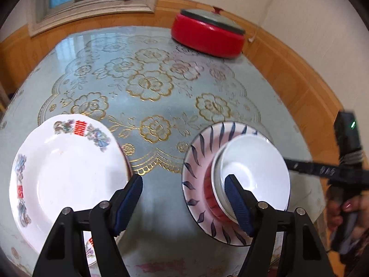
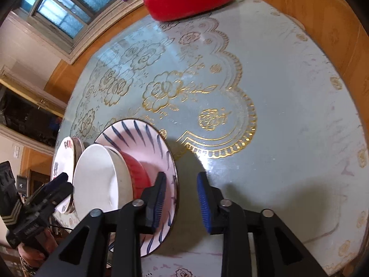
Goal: Organize plates and bowls
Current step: 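Grip the blue-leaf plate rim with both grippers and tilt it up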
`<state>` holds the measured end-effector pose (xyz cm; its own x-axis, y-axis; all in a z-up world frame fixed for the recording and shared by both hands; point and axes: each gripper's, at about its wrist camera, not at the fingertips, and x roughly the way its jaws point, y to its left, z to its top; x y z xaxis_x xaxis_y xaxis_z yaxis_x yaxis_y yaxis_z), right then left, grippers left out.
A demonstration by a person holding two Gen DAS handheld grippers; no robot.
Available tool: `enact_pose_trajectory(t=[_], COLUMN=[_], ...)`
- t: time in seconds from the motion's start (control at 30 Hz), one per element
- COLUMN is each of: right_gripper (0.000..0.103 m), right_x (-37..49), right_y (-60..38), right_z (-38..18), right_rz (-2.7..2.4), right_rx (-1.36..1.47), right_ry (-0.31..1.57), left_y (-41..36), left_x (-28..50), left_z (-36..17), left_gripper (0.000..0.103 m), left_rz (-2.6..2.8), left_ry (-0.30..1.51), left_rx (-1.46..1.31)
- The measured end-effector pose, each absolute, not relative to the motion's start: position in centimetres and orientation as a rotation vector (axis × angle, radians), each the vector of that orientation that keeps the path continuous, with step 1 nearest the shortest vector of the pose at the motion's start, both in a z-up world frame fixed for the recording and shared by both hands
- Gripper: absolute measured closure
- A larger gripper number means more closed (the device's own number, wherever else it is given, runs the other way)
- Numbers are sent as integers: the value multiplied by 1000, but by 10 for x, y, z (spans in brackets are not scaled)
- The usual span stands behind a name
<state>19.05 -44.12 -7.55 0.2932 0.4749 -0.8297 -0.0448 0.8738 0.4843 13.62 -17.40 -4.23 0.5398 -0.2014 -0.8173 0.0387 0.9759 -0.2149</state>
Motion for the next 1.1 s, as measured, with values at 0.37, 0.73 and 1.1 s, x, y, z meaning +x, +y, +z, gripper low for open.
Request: enact_pose_trajectory(t=[0.37, 0.73, 1.1], right_gripper=[79, 80, 80], right_x=[198, 203, 206], right_y=[-419, -419, -436], right_z=[-100, -111, -113], right_rz=[394, 436, 510], right_rx=[364, 395, 409], right_ry=[1268, 1297, 1255], left_y=[-176, -193, -209], left_x=[137, 146, 161], left_z=[-58, -74, -83], left_gripper=[58, 60, 74], left_rz=[-113, -163, -211], left_ry=[1073, 1115, 1114], left_rx=[-97, -51, -67])
